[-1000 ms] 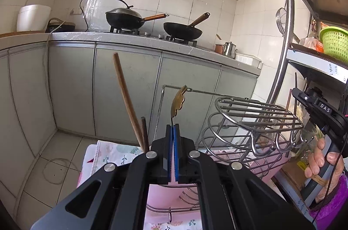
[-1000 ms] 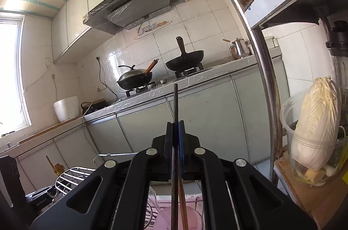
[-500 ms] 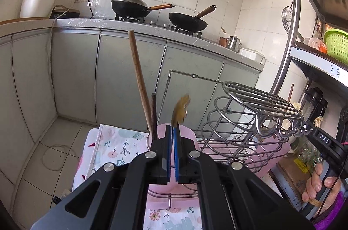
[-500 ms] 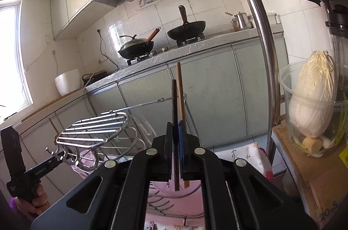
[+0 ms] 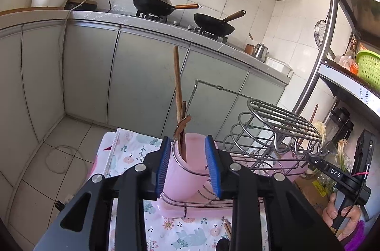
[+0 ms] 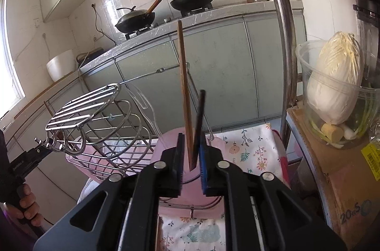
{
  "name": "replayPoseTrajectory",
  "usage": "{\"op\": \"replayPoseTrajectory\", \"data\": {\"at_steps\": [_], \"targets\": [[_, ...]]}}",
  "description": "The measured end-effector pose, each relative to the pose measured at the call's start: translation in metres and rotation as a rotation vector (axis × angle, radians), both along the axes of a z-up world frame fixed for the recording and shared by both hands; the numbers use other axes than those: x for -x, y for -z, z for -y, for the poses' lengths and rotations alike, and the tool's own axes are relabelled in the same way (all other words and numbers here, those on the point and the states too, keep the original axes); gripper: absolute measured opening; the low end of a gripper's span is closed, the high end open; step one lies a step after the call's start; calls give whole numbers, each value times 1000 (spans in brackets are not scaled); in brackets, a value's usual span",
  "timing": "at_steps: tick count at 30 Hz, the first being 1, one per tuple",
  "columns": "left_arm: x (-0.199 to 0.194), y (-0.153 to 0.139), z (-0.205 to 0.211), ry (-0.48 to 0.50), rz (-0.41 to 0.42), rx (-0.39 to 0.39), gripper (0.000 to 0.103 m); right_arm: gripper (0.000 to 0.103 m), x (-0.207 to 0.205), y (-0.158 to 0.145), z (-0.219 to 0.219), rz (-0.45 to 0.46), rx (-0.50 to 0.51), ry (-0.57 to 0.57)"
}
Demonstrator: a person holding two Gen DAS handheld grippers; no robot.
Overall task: Organize utensils
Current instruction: 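Drop the left tool's gold spoon into the cup while the right tool drops its chopstick, then move both open tools back down to the utensils on the cloth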
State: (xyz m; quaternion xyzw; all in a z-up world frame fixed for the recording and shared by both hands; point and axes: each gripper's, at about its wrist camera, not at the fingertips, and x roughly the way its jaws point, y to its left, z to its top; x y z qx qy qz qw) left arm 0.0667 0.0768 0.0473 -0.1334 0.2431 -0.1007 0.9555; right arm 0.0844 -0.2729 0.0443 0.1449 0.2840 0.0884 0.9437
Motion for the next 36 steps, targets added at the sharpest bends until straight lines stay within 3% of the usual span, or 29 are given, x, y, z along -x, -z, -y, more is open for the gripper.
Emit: {"op": "replayPoseTrajectory", "data": {"at_steps": [5, 17, 24, 31, 36], "targets": [[10, 0, -2, -1, -6, -9, 29, 38, 11, -7, -3, 8, 18, 2], [41, 15, 5, 51, -95, -39, 29, 41, 57, 2, 5, -51, 9, 2], [53, 49, 33, 176, -253, -63, 29, 41, 80, 25, 1, -117, -12, -29], [55, 94, 62, 313, -469, -24, 29, 41, 93, 46, -9, -199, -15, -89], [57, 117, 83, 371, -560, -73, 29, 41, 98, 62, -14, -269, -40, -127]]}}
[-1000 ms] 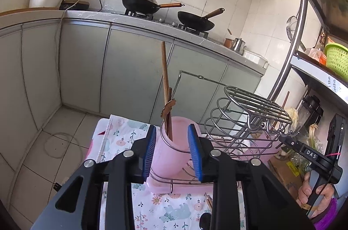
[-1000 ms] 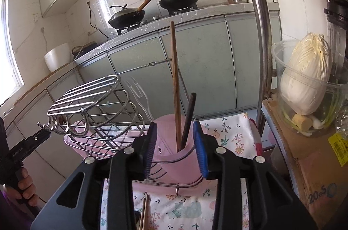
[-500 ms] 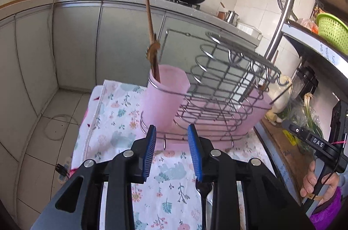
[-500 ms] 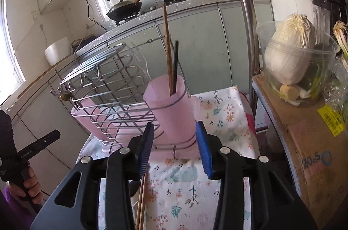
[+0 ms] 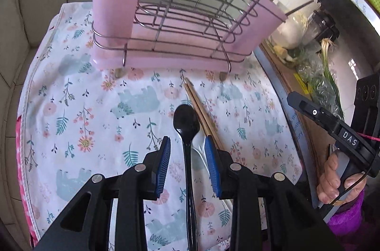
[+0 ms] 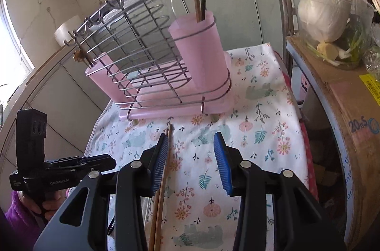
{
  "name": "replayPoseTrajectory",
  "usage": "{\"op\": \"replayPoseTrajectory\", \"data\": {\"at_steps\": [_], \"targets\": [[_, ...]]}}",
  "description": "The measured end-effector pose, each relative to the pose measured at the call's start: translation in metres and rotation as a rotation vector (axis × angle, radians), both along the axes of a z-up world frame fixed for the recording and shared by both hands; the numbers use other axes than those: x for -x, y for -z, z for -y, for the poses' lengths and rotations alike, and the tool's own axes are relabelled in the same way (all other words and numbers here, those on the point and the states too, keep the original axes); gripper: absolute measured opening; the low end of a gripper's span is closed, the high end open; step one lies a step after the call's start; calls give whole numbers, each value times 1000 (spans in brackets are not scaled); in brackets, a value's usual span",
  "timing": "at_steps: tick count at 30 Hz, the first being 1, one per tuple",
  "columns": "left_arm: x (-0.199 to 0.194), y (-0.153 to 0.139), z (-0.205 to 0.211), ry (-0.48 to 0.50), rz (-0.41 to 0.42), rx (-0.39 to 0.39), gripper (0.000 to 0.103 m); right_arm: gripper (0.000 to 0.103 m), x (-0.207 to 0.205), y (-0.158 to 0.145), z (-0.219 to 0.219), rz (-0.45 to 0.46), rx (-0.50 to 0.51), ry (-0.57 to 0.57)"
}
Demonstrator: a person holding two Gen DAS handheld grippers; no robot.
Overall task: Organize utensils
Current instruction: 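Move both open tools back down to the utensils on the cloth, then grasp the black spoon with the left tool while the right tool grasps a chopstick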
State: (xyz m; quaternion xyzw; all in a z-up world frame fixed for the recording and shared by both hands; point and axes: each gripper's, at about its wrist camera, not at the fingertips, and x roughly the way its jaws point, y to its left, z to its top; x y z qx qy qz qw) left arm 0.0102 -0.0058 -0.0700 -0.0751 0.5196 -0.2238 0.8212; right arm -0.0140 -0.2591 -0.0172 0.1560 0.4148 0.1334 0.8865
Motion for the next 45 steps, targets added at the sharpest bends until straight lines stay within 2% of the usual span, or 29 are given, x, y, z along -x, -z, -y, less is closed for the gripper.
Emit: {"op": "replayPoseTrajectory", "data": {"at_steps": [6, 10, 14, 17, 20, 24, 29, 35, 40, 45], "targets": [[2, 22, 26, 78, -39, -80, 29, 41, 1, 14, -7, -66, -23, -40], [-7, 36, 36, 88, -75, -125, 26, 40, -2, 21, -12, -105, -63, -76], [-12, 46, 39, 81, -100, -125, 8, 37, -8, 28, -18, -146, -98, -102], [-12, 42, 31, 65, -90, -102, 8, 25, -15, 35, -23, -192, -125, -116], [-11, 32, 16, 19, -60, -96, 7, 18, -25, 43, -31, -232, -140, -130], [-10, 23, -8, -44, -23, -131, 7, 15, -40, 51, -43, -273, -134, -134], [-12, 28, -24, -66, -51, -174, 8, 14, -61, 61, -63, -314, -85, -136], [-14, 36, -32, -64, -68, -181, 8, 14, -80, 76, -82, -353, -11, -134], [-19, 41, -28, -55, -81, -188, 8, 14, -85, 83, -91, -372, -32, -146], [-23, 42, -23, -44, -94, -192, 8, 6, -83, 84, -85, -375, -75, -121]]}}
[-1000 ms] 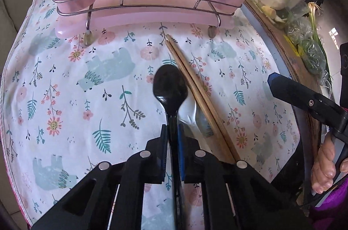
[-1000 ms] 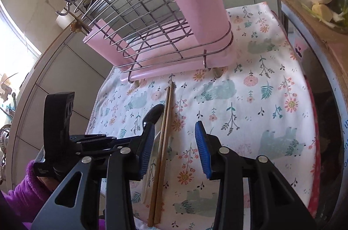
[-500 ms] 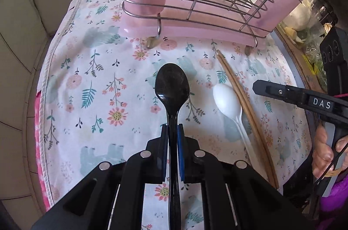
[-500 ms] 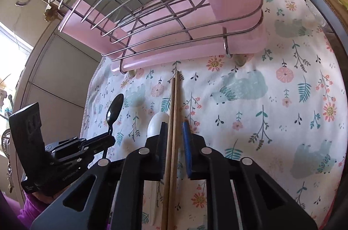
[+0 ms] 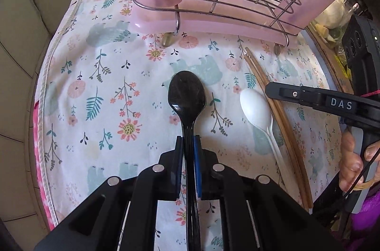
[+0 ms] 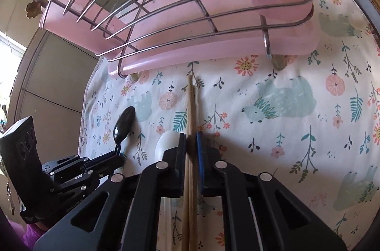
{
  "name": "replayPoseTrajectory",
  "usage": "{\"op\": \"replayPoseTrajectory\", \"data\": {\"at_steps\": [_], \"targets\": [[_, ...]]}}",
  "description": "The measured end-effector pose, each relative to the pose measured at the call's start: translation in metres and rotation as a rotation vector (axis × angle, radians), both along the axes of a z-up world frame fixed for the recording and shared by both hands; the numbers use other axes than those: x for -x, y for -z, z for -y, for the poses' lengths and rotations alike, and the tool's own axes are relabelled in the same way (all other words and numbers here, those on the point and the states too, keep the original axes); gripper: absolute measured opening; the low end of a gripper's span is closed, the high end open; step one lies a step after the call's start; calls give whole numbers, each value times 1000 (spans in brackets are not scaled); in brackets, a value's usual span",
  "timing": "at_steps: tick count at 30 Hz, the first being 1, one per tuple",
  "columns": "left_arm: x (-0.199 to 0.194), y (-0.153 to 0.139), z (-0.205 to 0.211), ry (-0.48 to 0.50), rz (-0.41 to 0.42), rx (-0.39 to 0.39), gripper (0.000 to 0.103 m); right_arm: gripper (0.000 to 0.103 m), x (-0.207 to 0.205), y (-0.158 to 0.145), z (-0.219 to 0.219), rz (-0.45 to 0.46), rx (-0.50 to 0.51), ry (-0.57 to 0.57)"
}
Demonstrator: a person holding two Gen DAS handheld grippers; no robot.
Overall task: Organize utensils
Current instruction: 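Grasp the black spoon with the left tool while the right tool grasps a chopstick, then lift the black spoon with the left tool while the right tool raises its chopstick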
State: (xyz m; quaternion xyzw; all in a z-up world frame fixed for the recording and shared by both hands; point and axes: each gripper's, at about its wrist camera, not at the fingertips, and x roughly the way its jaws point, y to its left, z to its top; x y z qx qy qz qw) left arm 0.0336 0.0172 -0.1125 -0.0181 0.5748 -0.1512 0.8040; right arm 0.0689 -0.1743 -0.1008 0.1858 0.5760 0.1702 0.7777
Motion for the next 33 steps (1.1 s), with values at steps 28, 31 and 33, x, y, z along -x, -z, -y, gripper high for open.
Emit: {"op": "replayPoseTrajectory", "data": {"at_steps": [28, 31, 33], "targets": [[-17, -5, 10, 71, -55, -4, 8, 7, 17, -6, 39, 2, 41, 16], [-8, -17, 3, 56, 7, -9, 8, 7, 29, -22, 47, 72, 40, 29], [-3, -25, 0, 35, 36, -4, 8, 7, 36, -33, 48, 117, 59, 37]]}}
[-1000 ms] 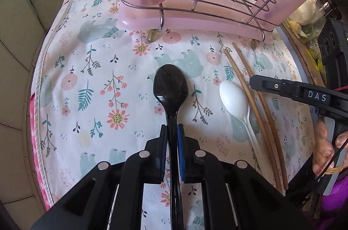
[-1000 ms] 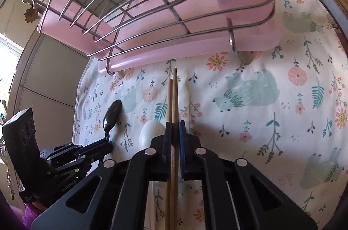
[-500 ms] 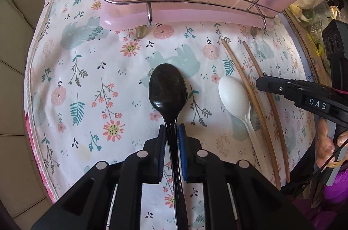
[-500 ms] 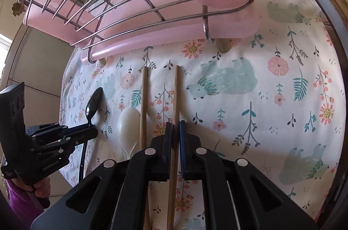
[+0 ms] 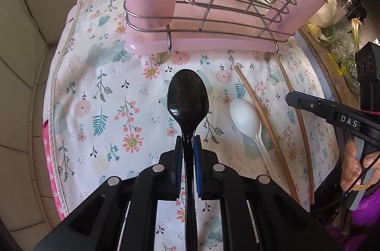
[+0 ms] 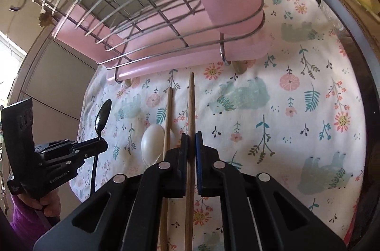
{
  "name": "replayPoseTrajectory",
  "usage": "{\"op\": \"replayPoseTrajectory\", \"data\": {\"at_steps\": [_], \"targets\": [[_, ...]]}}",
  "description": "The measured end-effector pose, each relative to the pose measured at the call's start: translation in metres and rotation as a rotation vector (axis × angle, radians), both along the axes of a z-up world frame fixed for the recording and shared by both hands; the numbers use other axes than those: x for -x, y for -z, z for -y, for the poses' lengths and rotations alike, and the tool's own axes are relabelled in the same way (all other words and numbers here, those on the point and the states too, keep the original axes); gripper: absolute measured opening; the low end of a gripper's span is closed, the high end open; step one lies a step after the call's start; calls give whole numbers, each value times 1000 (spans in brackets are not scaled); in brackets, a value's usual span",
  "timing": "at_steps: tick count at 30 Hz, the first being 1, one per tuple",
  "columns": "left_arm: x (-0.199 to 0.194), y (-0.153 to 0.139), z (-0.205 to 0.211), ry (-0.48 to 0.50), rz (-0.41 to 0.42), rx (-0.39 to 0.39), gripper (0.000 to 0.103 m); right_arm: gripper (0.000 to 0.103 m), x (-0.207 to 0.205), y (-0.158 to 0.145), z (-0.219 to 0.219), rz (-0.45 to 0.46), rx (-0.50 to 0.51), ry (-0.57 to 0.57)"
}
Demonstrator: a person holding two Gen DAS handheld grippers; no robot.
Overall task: Organize utensils
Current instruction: 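Lift the black spoon with the left tool while the right tool raises its chopstick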
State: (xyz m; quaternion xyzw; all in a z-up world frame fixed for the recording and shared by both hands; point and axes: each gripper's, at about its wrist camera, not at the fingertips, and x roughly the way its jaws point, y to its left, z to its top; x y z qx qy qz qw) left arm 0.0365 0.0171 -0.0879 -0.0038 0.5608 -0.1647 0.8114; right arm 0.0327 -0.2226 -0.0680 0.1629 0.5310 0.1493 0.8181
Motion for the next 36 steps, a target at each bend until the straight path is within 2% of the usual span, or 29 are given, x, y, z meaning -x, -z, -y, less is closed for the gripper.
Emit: {"op": "replayPoseTrajectory", "data": {"at_steps": [7, 14, 22, 31, 36], "targets": [[15, -28, -6, -78, 109, -10, 8, 7, 26, -36, 6, 137, 45, 29], [30, -57, -1, -116, 220, -19, 8, 7, 39, -61, 9, 207, 36, 57], [37, -79, 3, -137, 306, -29, 8, 7, 45, -76, 5, 265, 29, 78], [43, -110, -11, -172, 420, 47, 8, 7, 48, -122, 10, 416, 21, 99], [47, -135, -19, -190, 516, 102, 8, 7, 45, -151, 18, 514, 1, 126]]}}
